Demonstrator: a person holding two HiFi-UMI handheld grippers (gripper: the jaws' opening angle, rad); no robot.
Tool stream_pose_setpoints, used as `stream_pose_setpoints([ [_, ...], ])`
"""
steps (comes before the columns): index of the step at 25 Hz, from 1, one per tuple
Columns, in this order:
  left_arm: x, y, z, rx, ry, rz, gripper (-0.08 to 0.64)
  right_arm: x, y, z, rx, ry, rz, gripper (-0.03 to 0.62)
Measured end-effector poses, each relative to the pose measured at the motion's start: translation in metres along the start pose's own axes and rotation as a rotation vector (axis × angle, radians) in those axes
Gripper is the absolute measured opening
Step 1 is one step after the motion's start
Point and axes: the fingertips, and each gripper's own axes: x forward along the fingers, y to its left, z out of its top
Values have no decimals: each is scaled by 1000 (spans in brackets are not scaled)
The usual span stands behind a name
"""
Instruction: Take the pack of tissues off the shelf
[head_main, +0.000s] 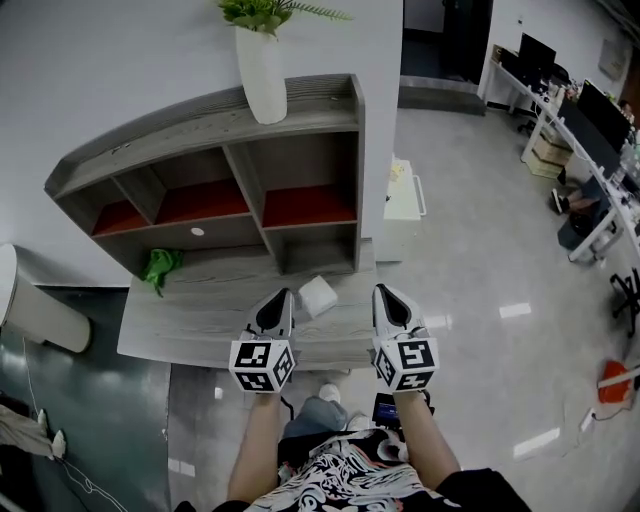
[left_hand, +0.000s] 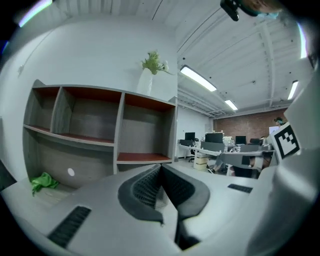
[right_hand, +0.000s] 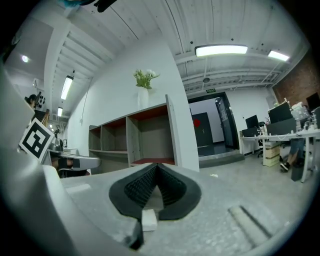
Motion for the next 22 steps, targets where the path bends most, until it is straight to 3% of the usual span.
stream_pose_setpoints([
  [8,-8,6,0,2,3,58,6,-12,-6,0,-2,20,-8,2],
  [22,-11,-7,-7,-5,8,17,6,-24,-12,-8,-18,53,-24,2],
])
